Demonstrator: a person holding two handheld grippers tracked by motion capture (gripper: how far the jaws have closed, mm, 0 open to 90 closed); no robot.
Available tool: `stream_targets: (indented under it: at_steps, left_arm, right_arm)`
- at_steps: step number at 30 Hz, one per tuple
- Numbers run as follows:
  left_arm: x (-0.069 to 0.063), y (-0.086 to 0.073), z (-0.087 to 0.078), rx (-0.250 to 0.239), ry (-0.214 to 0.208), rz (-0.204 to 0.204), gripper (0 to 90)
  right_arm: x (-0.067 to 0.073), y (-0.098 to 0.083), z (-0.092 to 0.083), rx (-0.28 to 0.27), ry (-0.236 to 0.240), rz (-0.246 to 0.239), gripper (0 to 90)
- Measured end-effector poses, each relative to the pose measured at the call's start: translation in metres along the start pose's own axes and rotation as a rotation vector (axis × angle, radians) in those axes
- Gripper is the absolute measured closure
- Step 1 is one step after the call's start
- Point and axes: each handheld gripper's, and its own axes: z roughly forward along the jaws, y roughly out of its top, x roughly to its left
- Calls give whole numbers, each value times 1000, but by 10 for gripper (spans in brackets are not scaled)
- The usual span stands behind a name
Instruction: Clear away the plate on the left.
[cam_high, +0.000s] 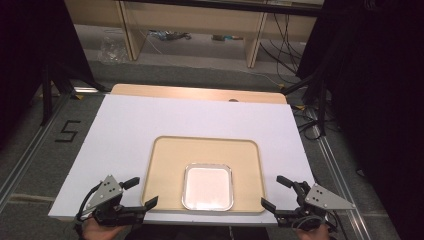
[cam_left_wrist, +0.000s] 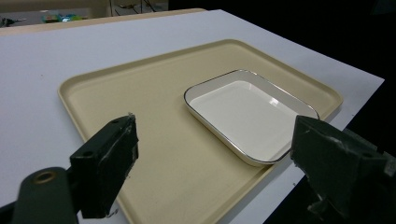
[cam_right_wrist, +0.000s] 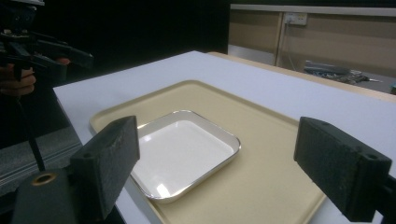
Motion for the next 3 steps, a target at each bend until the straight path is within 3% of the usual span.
stream_targets:
  at_steps: [3]
  left_arm:
    - [0, 0, 1, 4, 8, -4, 151]
  right_arm:
    - [-1, 0, 1, -6, -5, -8, 151]
